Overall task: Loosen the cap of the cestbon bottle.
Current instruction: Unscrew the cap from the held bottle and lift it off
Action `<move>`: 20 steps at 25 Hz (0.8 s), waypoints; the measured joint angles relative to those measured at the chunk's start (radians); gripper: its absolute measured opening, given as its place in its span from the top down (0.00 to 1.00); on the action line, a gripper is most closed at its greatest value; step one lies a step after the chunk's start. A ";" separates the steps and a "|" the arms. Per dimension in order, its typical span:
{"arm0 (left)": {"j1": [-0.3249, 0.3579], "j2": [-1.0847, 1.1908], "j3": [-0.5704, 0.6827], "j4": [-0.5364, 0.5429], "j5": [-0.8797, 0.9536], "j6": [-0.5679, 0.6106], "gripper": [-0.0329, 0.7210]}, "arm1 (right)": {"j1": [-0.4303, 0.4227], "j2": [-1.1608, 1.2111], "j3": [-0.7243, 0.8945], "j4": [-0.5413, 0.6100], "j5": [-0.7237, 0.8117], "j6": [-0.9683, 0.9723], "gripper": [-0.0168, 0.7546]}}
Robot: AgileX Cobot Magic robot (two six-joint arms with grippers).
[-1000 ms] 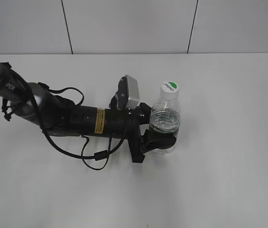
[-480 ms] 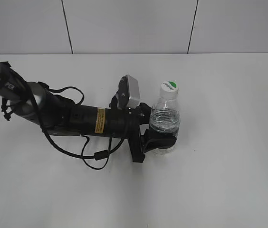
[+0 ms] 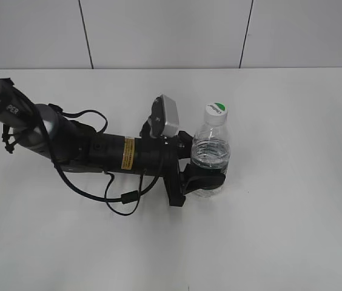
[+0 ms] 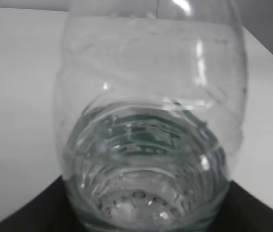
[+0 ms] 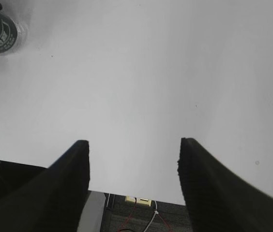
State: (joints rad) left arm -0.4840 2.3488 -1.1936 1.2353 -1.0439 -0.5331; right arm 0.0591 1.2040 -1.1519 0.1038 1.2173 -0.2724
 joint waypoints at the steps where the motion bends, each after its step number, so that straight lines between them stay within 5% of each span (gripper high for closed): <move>1: 0.000 0.000 -0.001 0.000 0.001 -0.002 0.41 | 0.000 0.023 -0.023 0.005 0.000 -0.004 0.40; 5: 0.000 -0.001 -0.001 0.001 0.003 -0.006 0.41 | 0.030 0.115 -0.108 0.032 0.000 -0.015 0.40; 20: -0.001 -0.011 -0.004 0.003 0.038 -0.087 0.41 | 0.377 0.515 -0.516 0.010 0.000 0.198 0.42</move>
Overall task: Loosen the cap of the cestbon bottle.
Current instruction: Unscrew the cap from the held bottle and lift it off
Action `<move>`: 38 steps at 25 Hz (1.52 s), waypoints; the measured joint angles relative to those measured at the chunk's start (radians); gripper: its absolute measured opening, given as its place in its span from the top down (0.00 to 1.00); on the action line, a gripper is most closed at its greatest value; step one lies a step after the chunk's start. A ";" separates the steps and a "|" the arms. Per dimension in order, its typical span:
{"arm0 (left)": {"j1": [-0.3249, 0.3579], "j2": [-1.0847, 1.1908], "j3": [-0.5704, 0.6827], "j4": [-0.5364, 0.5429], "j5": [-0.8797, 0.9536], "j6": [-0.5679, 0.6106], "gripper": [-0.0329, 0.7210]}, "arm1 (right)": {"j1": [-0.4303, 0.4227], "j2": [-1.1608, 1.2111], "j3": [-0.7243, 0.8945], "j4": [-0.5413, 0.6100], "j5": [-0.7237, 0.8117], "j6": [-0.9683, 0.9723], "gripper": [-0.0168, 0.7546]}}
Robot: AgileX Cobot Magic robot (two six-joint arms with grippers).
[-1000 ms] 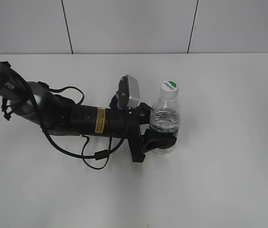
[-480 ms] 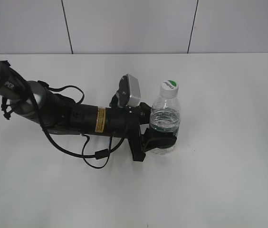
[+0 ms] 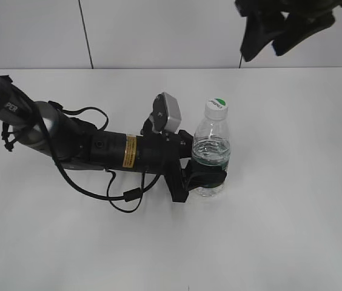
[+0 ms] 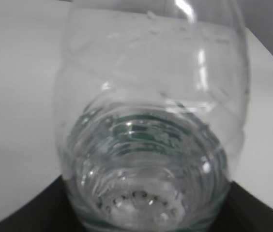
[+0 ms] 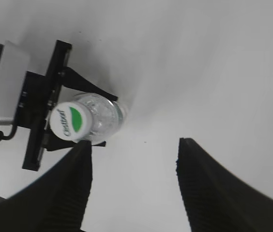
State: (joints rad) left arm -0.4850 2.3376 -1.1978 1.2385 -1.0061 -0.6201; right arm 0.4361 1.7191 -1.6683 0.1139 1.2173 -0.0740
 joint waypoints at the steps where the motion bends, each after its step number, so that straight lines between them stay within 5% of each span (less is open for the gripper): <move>1: -0.001 0.000 0.000 0.000 0.002 0.000 0.41 | 0.019 0.022 -0.016 0.005 0.000 0.012 0.42; 9: -0.003 -0.003 0.000 0.000 0.011 -0.001 0.41 | 0.084 0.119 -0.048 0.067 0.000 0.074 0.43; 38: -0.007 -0.009 -0.001 -0.028 0.056 0.068 0.41 | 0.087 0.183 -0.014 0.097 0.002 0.093 0.43</move>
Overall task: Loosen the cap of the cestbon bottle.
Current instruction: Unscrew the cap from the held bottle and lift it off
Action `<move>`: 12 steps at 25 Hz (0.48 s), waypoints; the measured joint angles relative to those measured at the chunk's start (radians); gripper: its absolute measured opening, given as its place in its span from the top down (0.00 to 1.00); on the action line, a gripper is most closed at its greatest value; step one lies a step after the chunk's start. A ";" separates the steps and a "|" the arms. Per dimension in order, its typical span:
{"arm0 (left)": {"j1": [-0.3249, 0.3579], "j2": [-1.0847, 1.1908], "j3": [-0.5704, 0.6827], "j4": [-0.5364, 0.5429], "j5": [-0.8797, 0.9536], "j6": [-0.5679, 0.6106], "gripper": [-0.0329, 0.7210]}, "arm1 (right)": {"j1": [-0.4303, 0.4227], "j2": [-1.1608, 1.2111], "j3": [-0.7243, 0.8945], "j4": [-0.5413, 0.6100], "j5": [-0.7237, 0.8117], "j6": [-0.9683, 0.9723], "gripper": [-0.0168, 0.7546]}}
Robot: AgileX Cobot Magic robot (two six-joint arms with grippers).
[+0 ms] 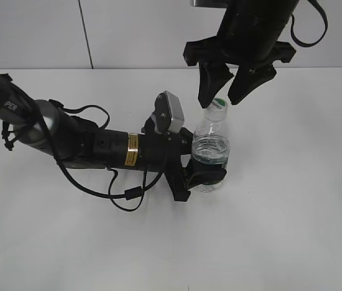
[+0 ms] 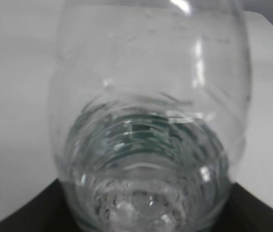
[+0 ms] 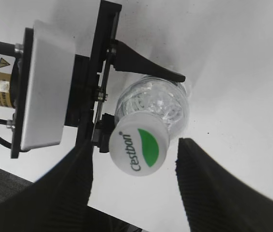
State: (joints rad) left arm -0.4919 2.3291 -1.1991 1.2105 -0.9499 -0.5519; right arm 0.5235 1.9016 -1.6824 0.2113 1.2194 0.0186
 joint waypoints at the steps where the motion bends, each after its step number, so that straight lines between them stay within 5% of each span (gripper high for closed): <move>1: 0.000 0.000 0.000 0.000 0.000 0.001 0.41 | 0.000 0.001 0.000 0.000 0.000 0.000 0.43; 12: 0.000 0.000 0.000 -0.001 0.001 0.004 0.41 | 0.000 0.025 0.000 -0.004 0.000 -0.005 0.44</move>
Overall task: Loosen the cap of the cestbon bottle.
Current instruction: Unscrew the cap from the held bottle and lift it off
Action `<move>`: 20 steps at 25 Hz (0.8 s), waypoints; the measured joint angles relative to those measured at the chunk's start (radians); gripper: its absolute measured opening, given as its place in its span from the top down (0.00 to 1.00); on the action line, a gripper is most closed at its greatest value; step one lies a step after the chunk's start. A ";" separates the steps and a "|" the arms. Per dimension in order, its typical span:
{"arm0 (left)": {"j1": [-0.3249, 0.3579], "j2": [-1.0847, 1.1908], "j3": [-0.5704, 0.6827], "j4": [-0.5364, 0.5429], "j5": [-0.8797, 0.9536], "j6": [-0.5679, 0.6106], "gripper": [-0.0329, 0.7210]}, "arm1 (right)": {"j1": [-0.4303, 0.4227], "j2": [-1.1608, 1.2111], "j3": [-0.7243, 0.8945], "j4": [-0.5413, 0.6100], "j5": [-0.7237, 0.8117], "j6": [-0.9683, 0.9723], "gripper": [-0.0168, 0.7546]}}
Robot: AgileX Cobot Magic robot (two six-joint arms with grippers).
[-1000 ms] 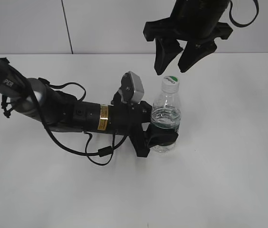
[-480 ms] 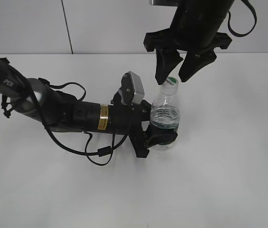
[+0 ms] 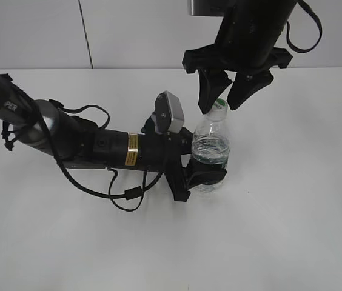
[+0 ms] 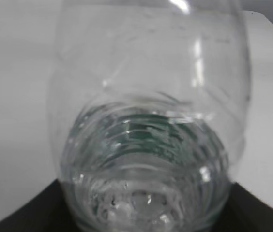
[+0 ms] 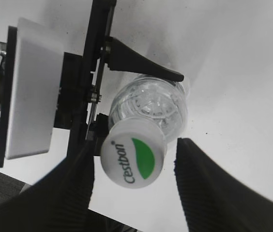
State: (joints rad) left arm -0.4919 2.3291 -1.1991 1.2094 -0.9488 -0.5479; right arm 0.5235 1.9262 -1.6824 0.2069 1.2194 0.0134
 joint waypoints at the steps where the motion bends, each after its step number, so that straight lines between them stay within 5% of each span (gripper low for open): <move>1: 0.000 0.000 0.000 0.000 0.000 0.000 0.41 | 0.000 0.001 0.000 -0.001 0.000 -0.002 0.45; 20: 0.000 0.000 0.000 -0.004 0.003 0.003 0.41 | 0.000 0.019 0.000 0.003 0.001 -0.109 0.58</move>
State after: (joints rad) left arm -0.4919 2.3291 -1.1991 1.2055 -0.9453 -0.5445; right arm 0.5235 1.9448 -1.6824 0.2100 1.2205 -0.0957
